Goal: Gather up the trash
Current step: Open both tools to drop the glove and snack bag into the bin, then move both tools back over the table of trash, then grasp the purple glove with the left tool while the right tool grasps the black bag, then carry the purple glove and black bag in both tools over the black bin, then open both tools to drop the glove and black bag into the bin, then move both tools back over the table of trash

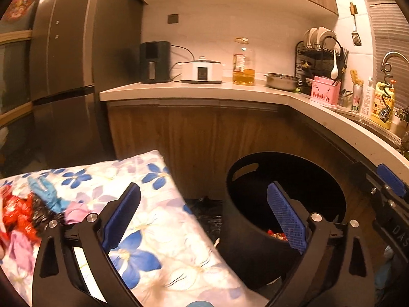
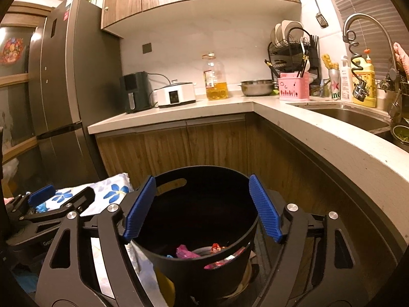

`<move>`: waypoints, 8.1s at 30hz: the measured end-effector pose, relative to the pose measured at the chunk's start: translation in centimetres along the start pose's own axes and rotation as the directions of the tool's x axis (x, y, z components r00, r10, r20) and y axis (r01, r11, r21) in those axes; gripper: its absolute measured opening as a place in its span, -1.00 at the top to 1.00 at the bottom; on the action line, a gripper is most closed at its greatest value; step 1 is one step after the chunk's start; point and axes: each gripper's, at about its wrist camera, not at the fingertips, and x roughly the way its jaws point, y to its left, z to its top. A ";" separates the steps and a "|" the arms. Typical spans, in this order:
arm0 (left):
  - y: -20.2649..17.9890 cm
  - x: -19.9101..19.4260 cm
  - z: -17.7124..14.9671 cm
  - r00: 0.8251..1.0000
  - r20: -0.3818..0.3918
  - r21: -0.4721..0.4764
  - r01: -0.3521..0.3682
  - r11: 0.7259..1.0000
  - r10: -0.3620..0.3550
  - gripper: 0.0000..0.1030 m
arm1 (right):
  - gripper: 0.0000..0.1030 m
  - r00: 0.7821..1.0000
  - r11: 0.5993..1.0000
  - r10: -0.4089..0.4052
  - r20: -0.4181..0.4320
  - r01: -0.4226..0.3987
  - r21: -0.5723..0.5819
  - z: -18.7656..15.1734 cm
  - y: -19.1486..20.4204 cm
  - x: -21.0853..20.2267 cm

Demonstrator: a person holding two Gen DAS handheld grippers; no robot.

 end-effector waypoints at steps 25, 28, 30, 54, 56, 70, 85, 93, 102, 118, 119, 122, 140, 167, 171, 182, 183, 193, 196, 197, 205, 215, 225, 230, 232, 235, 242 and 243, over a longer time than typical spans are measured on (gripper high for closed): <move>6.6 -9.4 -3.9 0.983 0.031 -0.064 -0.180 0.982 0.182 -0.88 | -0.56 0.999 0.999 0.039 0.018 -0.039 -0.028 -3.1 5.8 -7.3; 7.8 -10.0 -4.2 0.980 0.029 -0.076 -0.196 0.978 0.198 -0.88 | -0.56 0.998 0.998 0.060 0.017 -0.059 -0.034 -3.4 7.1 -7.8; 8.7 -10.5 -4.6 0.977 0.026 -0.085 -0.209 0.974 0.212 -0.88 | -0.56 0.997 0.997 0.073 0.017 -0.072 -0.039 -3.6 7.9 -8.1; 21.8 -12.0 -9.5 0.893 -0.065 -0.232 -0.447 0.864 0.445 -0.88 | -0.56 0.965 0.958 0.255 -0.063 -0.261 -0.116 -7.7 19.9 -6.6; 22.5 -11.5 -9.7 0.887 -0.074 -0.240 -0.459 0.856 0.455 -0.88 | -0.56 0.962 0.955 0.264 -0.072 -0.271 -0.121 -8.0 20.7 -6.1; 25.8 -6.2 -10.3 0.864 -0.208 -0.274 -0.502 0.820 0.459 -0.73 | -0.56 0.947 0.940 0.302 -0.110 -0.315 -0.131 -8.6 24.1 -3.0; 27.9 -4.0 -12.3 0.889 -0.323 -0.332 -0.426 0.841 0.323 0.76 | -0.55 0.925 0.918 0.346 -0.156 -0.368 -0.148 -9.6 27.8 -0.5; 27.8 -8.3 -11.9 0.931 -0.214 -0.376 -0.358 0.855 0.296 0.87 | -0.37 0.899 0.895 0.383 -0.212 -0.418 -0.158 -10.5 30.2 0.9; 27.3 -11.2 -10.8 0.953 -0.145 -0.347 -0.301 0.888 0.266 0.88 | -0.11 0.873 0.874 0.404 -0.274 -0.457 -0.166 -11.2 33.5 2.9; 27.3 -12.6 -9.9 0.950 -0.106 -0.327 -0.312 0.892 0.293 0.88 | 0.90 0.842 0.839 0.456 -0.286 -0.515 -0.177 -11.1 34.0 2.1; 27.2 -12.7 -9.8 0.950 -0.102 -0.326 -0.312 0.892 0.295 0.88 | 0.92 0.842 0.837 0.463 -0.277 -0.519 -0.177 -11.0 33.8 1.7; 27.0 -13.3 -9.7 0.948 -0.095 -0.325 -0.319 0.890 0.304 0.88 | 0.93 0.838 0.828 0.492 -0.237 -0.534 -0.171 -10.0 32.9 -0.1; 22.3 -14.4 -8.5 0.958 -0.062 -0.277 -0.286 0.917 0.280 0.88 | 0.94 0.851 0.846 0.512 -0.120 -0.523 -0.102 -6.2 24.7 -6.3; 8.8 -9.4 -3.0 0.998 0.009 -0.107 -0.064 0.992 0.065 0.89 | 0.95 0.956 0.956 0.293 0.026 -0.292 -0.038 -2.2 11.2 -6.5; 5.9 -8.1 -1.9 1.000 0.021 -0.064 -0.021 0.998 0.022 0.89 | 0.95 0.970 0.972 0.236 0.050 -0.235 -0.019 -1.4 8.4 -6.0; -0.9 -4.6 1.0 0.994 0.047 0.015 0.094 0.995 -0.094 0.89 | 0.95 0.989 0.992 0.127 0.075 -0.129 0.012 0.2 2.7 -4.0; -1.5 -4.2 1.2 0.994 0.046 0.022 0.103 0.994 -0.104 0.89 | 0.95 0.990 0.992 0.123 0.075 -0.124 0.014 0.3 2.4 -3.8; -4.5 -0.5 2.1 0.985 0.017 0.049 0.170 0.984 -0.171 0.89 | 0.95 0.993 0.995 0.096 0.065 -0.099 0.033 1.1 0.2 -1.7; -5.0 0.3 2.1 0.982 0.005 0.054 0.189 0.981 -0.189 0.89 | 0.95 0.994 0.994 0.097 0.054 -0.099 0.041 1.1 -0.2 -1.0; -5.2 0.6 2.0 0.981 0.001 0.057 0.193 0.980 -0.193 0.89 | 0.95 0.994 0.994 0.099 0.052 -0.101 0.041 1.2 -0.3 -0.8; -5.8 2.3 2.0 0.970 -0.006 0.071 0.243 0.967 -0.244 0.89 | 0.95 0.993 0.993 0.108 0.039 -0.110 0.040 1.3 0.0 0.4; -5.7 3.4 1.9 0.966 -0.011 0.088 0.258 0.962 -0.258 0.75 | 0.85 0.994 0.992 0.112 0.002 -0.112 0.058 1.0 -0.5 2.1; -4.2 3.9 1.2 0.972 -0.021 0.041 0.235 0.971 -0.234 -0.20 | 0.36 0.997 0.994 0.074 -0.016 -0.072 0.080 0.5 -1.4 2.1; -2.9 3.1 0.6 0.984 -0.014 0.022 0.177 0.984 -0.177 -0.52 | -0.05 0.998 0.997 0.059 -0.016 -0.058 0.054 0.1 -0.8 1.3; -2.2 2.4 0.2 0.989 -0.009 0.010 0.149 0.989 -0.149 -0.60 | -0.14 0.998 0.997 0.057 -0.015 -0.056 0.044 -0.2 -0.5 0.8; -1.1 1.5 -0.3 0.994 -0.005 -0.003 0.109 0.994 -0.109 -0.70 | -0.33 0.998 0.998 0.054 -0.011 -0.053 0.037 -0.4 -0.2 0.2; 1.8 -0.7 -1.5 0.999 -0.015 -0.059 0.046 0.997 -0.047 -0.86 | -0.49 0.998 0.997 0.060 -0.013 -0.060 0.040 -0.9 0.7 -1.4; 2.2 -1.2 -1.7 0.999 -0.014 -0.065 0.036 0.997 -0.037 -0.86 | -0.50 0.998 0.997 0.061 -0.013 -0.060 0.039 -1.0 0.9 -1.6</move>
